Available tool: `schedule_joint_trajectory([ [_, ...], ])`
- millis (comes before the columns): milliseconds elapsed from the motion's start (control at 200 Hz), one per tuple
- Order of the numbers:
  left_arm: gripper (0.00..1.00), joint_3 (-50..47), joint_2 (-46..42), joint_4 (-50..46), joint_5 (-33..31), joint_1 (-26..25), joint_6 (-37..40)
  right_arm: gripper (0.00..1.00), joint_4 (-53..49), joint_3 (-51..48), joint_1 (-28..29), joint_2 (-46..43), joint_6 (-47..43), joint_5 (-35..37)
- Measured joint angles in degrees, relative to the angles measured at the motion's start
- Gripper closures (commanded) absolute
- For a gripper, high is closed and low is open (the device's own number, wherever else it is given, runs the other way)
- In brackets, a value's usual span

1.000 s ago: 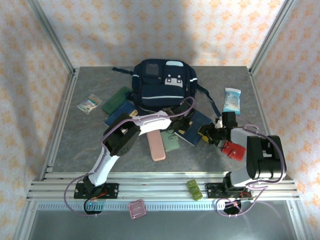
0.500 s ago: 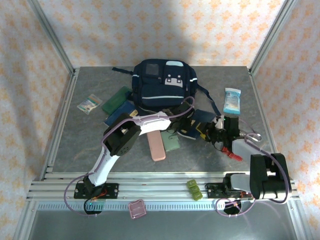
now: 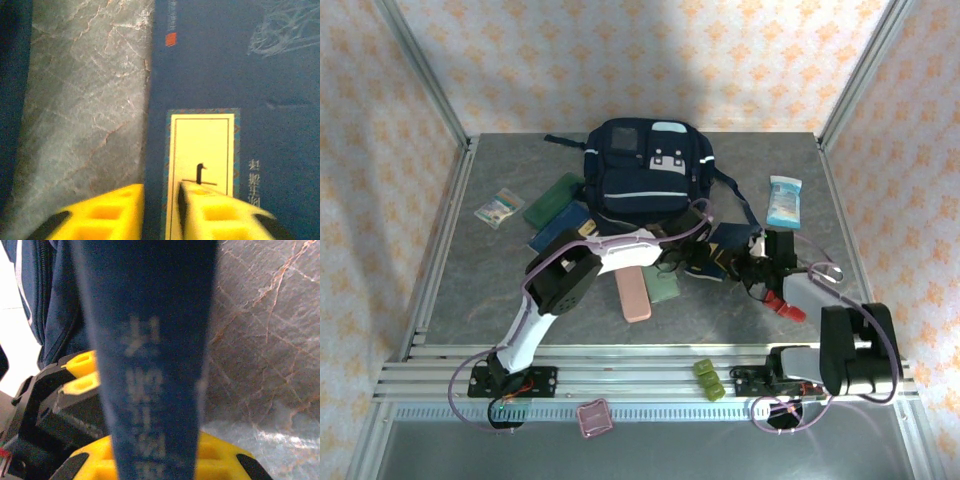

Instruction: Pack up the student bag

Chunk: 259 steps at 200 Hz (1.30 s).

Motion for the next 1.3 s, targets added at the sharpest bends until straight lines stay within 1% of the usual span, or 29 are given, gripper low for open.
schedule_joint_trajectory([
  [110, 0.43, -4.42, -5.70, 0.61, 2.25, 0.55, -2.29, 1.00, -5.44, 2.38, -0.39, -5.03, -1.92, 0.17],
  [165, 0.40, -6.27, -9.84, 0.90, 3.50, 1.25, -2.99, 1.00, -7.69, 4.83, -0.55, -7.74, -3.10, -0.13],
  [230, 0.32, -8.24, -15.61, 2.05, 5.16, 2.73, -4.07, 1.00, -8.66, 8.22, -0.72, -10.10, -4.35, -1.64],
  [245, 0.29, -8.59, -17.00, 2.36, 5.33, 3.17, -4.50, 1.00, -8.63, 9.20, -0.72, -10.58, -4.59, -2.19],
  [250, 0.25, -8.79, -17.77, 2.49, 5.57, 3.45, -4.50, 1.00, -8.63, 9.42, -0.72, -10.69, -4.63, -2.34],
  [260, 0.21, -9.01, -18.47, 2.75, 5.86, 3.69, -4.55, 1.00, -8.66, 9.99, -0.72, -10.95, -4.83, -2.73],
  [285, 0.19, -9.77, -21.03, 3.78, 6.51, 4.72, -5.07, 1.00, -8.50, 11.32, -0.72, -11.50, -5.05, -3.82],
  [415, 0.18, -14.51, -32.44, 12.35, 12.90, 12.00, -8.20, 1.00, -5.64, 15.87, 0.35, -13.25, -5.40, -10.73],
  [501, 0.17, -18.73, -36.92, 18.71, 17.46, 17.05, -10.86, 1.00, -4.59, 17.46, 3.72, -13.33, -5.64, -14.25],
  [561, 0.16, -21.66, -38.51, 21.90, 20.57, 19.41, -12.28, 1.00, -4.63, 18.67, 7.17, -13.33, -6.29, -16.35],
  [656, 0.16, -24.72, -38.71, 24.83, 25.51, 20.52, -13.90, 1.00, -4.50, 21.03, 12.41, -13.29, -7.54, -19.10],
  [706, 0.16, -26.36, -38.69, 26.56, 28.11, 20.52, -14.73, 1.00, -3.82, 22.08, 14.19, -13.27, -7.82, -20.57],
  [816, 0.16, -29.00, -38.77, 31.10, 32.20, 20.55, -16.83, 1.00, -3.34, 22.93, 15.43, -13.27, -8.37, -22.53],
  [911, 0.17, -33.53, -39.82, 40.13, 35.54, 21.16, -21.49, 1.00, -5.20, 24.02, 15.43, -12.09, -10.25, -22.80],
  [971, 0.21, -36.13, -40.37, 46.31, 38.14, 21.44, -25.18, 1.00, -5.77, 24.79, 15.43, -10.16, -11.08, -22.77],
  [1026, 0.26, -37.62, -40.44, 51.30, 40.50, 21.51, -28.26, 1.00, -5.73, 24.87, 15.43, -8.39, -11.82, -22.80],
  [1076, 0.34, -38.45, -40.44, 54.77, 42.14, 21.55, -30.73, 1.00, -5.97, 24.87, 15.47, -7.06, -12.13, -22.77],
  [1136, 0.49, -39.26, -40.44, 58.14, 43.65, 21.84, -33.53, 0.99, -6.10, 24.87, 15.52, -6.14, -12.46, -22.77],
  [1181, 0.70, -39.71, -40.44, 59.78, 44.19, 22.12, -34.71, 0.96, -6.16, 24.87, 15.54, -5.97, -12.79, -22.77],
  [1216, 0.81, -40.09, -40.44, 60.89, 44.74, 22.47, -35.63, 0.92, -6.16, 24.98, 15.52, -5.99, -13.20, -22.88],
  [1251, 0.95, -40.39, -40.44, 61.37, 44.96, 22.77, -36.46, 0.88, -6.16, 25.20, 15.52, -5.99, -13.55, -23.08],
  [1271, 1.00, -40.50, -40.44, 61.59, 45.11, 22.95, -36.81, 0.85, -6.19, 25.33, 15.52, -5.97, -13.68, -23.21],
  [1296, 1.00, -40.50, -40.44, 61.81, 45.20, 23.02, -36.92, 0.79, -6.23, 25.46, 15.54, -5.97, -13.73, -23.28],
])
